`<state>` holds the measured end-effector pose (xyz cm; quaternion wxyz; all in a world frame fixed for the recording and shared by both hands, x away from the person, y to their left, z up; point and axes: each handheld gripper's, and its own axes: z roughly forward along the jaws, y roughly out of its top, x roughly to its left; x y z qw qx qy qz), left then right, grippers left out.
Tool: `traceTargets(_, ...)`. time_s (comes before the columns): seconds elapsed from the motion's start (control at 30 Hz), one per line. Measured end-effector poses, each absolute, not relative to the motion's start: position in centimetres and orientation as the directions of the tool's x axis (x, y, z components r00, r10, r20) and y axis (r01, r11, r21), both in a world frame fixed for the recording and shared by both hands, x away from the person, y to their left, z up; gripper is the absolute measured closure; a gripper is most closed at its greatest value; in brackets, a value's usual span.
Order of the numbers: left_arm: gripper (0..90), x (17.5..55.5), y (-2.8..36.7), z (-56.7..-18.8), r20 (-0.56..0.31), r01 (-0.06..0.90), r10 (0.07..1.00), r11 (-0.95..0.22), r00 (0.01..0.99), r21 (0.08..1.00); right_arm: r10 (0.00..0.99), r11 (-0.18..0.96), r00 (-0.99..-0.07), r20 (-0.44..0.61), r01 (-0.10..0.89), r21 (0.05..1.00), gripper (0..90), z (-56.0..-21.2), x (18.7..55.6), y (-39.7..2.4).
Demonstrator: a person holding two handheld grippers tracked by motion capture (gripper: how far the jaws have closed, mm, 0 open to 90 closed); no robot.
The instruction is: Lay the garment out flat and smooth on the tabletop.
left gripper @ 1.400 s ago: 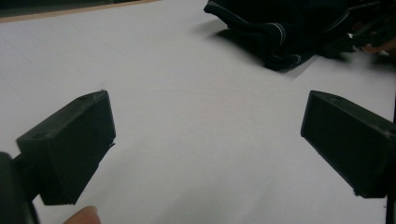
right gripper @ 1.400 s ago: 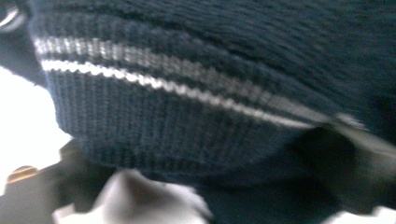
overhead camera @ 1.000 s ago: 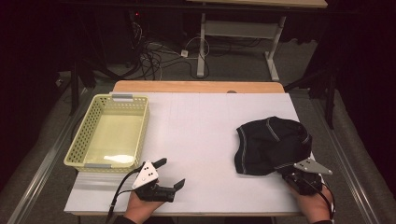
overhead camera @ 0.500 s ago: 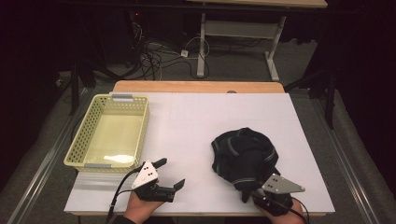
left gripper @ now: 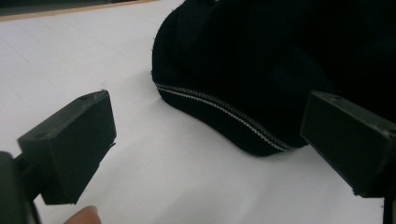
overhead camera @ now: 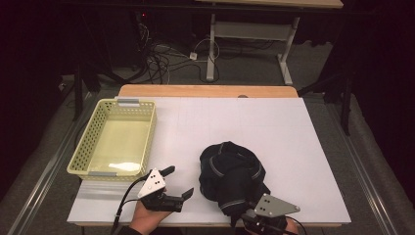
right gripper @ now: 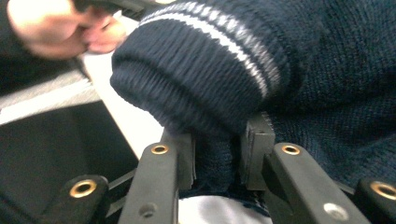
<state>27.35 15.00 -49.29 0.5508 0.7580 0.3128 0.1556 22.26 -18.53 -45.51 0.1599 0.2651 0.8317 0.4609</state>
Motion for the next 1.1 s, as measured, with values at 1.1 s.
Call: traceTargets(1.1, 2.8, 27.3, 15.0, -49.3, -0.111, 0.304, 0.648, -0.194, 0.754, 0.933, 0.869, 0.302, -0.490, -0.062, 0.429, 0.851, 43.2, -46.0, 26.3, -30.6)
